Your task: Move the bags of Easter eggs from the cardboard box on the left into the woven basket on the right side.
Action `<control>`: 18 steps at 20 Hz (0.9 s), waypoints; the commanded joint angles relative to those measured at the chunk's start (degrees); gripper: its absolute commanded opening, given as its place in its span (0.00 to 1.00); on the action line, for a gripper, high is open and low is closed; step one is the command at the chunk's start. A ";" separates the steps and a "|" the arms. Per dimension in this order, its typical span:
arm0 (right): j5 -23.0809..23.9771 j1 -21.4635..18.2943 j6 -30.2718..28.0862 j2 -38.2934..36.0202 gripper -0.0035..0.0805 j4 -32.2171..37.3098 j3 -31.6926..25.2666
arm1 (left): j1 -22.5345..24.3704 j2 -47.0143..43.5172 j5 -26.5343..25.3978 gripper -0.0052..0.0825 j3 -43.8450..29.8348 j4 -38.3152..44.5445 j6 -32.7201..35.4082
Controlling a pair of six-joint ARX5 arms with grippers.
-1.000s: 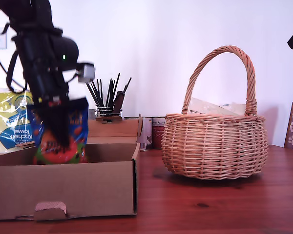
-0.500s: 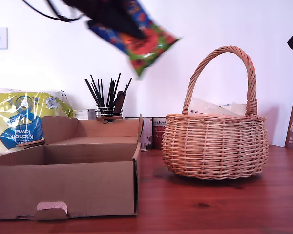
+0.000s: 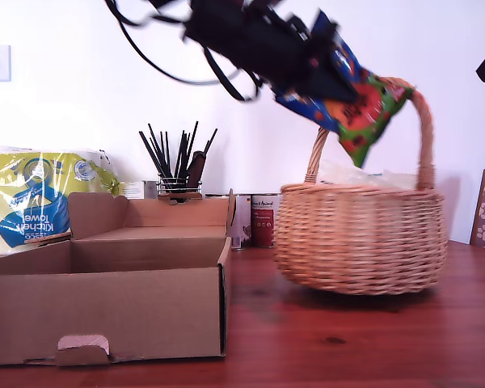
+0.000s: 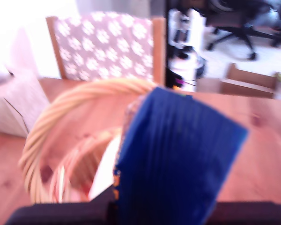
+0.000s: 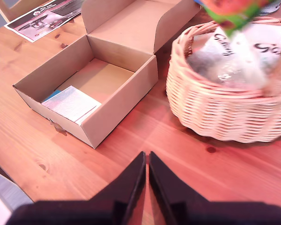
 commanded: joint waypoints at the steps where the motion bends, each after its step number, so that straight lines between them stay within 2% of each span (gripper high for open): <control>1: -0.20 0.26 0.26 0.00 0.03 0.15 0.66 | -0.22 4.68 -3.41 0.06 -0.85 4.11 -2.16; 5: -0.20 0.26 0.26 0.00 0.03 -0.02 0.66 | -1.73 9.88 -7.56 0.06 -0.85 10.60 -7.61; 9: -0.17 0.26 0.24 0.00 0.03 -0.11 0.66 | -2.49 10.93 -7.54 0.06 -0.85 12.28 -22.51; 11: -0.17 0.26 0.24 0.00 0.03 -0.09 0.66 | -2.60 10.93 -6.19 0.06 -0.85 12.15 -30.77; 13: -0.17 0.26 0.24 0.00 0.03 -0.09 0.66 | -2.75 10.93 -4.61 0.06 -0.85 11.91 -36.02; 18: 0.22 0.26 0.22 0.00 0.03 -0.11 0.66 | -3.78 10.93 -4.55 0.06 -0.85 12.70 -42.36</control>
